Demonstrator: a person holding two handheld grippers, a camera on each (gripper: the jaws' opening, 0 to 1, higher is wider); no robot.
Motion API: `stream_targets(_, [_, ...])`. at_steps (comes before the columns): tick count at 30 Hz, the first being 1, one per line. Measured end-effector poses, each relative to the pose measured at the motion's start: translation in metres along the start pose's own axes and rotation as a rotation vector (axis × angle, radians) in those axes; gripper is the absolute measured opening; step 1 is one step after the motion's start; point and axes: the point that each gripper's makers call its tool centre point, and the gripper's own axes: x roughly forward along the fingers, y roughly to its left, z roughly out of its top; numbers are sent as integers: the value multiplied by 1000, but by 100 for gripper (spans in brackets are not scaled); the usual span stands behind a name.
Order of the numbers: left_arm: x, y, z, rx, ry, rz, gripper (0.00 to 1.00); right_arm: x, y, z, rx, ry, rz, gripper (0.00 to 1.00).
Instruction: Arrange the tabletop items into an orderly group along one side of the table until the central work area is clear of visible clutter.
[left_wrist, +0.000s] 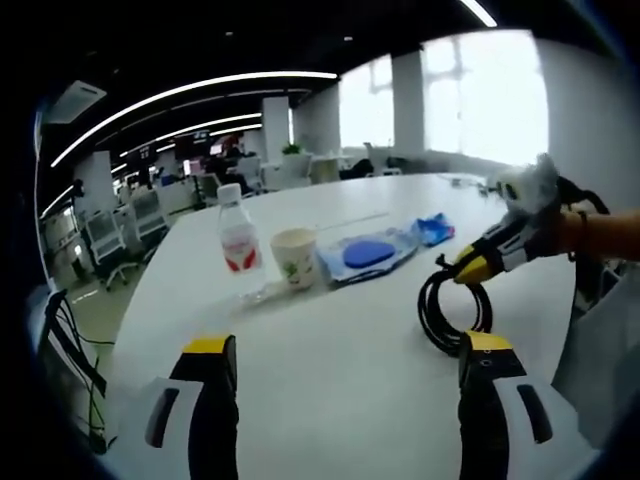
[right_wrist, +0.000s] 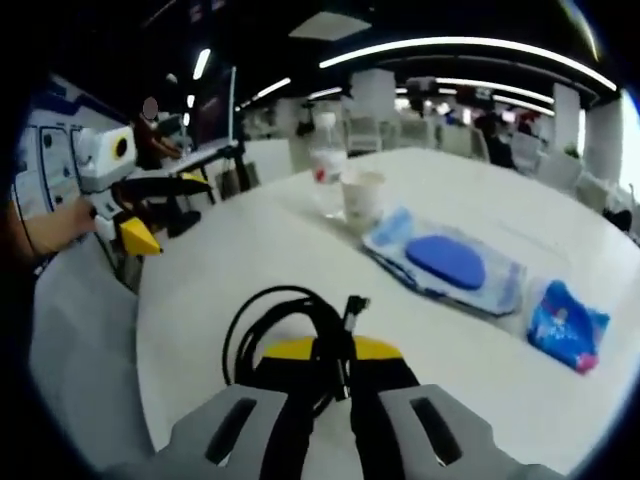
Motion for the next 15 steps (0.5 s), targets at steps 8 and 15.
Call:
stream_targets(8, [-2,1,-1,2,3,6,90,-8,9,21,-36,-42,18,7])
stream_targets(15, [-3,1,1,4,-1,4,90,-16,10,29,-15,-57,20,8])
